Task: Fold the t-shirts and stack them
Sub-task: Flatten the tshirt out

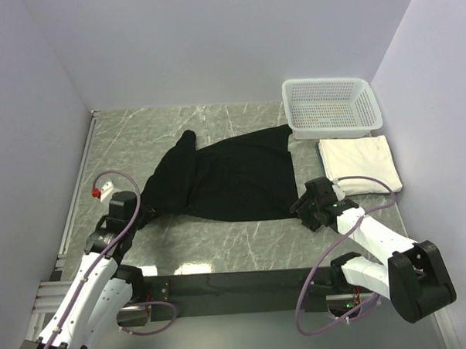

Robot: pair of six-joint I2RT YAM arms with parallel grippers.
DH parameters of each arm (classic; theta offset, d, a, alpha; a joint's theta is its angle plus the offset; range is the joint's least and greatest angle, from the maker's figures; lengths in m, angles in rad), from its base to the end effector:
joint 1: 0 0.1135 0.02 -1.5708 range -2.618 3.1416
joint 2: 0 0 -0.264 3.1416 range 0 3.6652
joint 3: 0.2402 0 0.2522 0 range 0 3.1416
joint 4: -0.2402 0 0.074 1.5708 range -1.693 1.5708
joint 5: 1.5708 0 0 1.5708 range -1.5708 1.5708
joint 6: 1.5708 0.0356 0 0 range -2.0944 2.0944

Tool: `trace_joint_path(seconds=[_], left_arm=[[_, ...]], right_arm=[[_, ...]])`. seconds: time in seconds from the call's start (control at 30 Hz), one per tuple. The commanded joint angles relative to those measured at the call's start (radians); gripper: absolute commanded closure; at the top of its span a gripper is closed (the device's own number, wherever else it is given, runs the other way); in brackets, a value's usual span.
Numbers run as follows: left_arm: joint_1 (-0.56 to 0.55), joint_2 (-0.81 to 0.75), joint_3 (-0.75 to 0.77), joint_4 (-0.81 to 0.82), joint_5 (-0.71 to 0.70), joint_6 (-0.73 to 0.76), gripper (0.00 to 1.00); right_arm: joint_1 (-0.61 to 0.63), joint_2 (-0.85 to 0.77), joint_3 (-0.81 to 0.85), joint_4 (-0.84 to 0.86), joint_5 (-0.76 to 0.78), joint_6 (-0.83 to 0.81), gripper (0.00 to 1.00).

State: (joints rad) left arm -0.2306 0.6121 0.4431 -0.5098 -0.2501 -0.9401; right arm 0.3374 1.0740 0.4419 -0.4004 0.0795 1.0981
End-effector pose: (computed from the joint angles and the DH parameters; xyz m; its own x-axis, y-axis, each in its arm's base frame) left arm 0.1382 -0.0234 0.2150 -0.3878 -0.7127 -0.5845 -0.4736 0.6981 -0.5369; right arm 0.1740 0.0580 0.1553 -0.6284 0.7201 -0.2941 0.5886 0.6874 0.4254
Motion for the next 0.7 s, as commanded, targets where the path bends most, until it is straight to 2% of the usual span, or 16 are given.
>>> trace_joint_path(seconds=[0.0,0.2,0.47,0.6,0.63,0.67], left_arm=[[-0.004,-0.023,0.098,-0.048,-0.086,0.040,0.99],[-0.007,-0.034,0.158,-0.085,-0.133,0.067,0.99],[-0.007,-0.035,0.152,-0.078,-0.123,0.075,0.99],[-0.007,-0.029,0.149,-0.068,-0.124,0.080,0.99],[-0.006,-0.028,0.149,-0.067,-0.124,0.081,0.99],[-0.007,-0.026,0.149,-0.065,-0.127,0.086,0.99]], right_arm=[[-0.005,0.035,-0.032,0.069,-0.006,0.058,0.35],[-0.005,0.064,-0.032,0.118,-0.018,0.068,0.37],[-0.003,0.089,-0.011,0.123,-0.021,0.039,0.50],[-0.005,0.069,0.003,0.109,-0.012,0.013,0.63],[-0.005,0.064,0.017,0.098,-0.009,0.005,0.73],[-0.005,0.058,0.026,0.094,0.003,-0.015,0.78]])
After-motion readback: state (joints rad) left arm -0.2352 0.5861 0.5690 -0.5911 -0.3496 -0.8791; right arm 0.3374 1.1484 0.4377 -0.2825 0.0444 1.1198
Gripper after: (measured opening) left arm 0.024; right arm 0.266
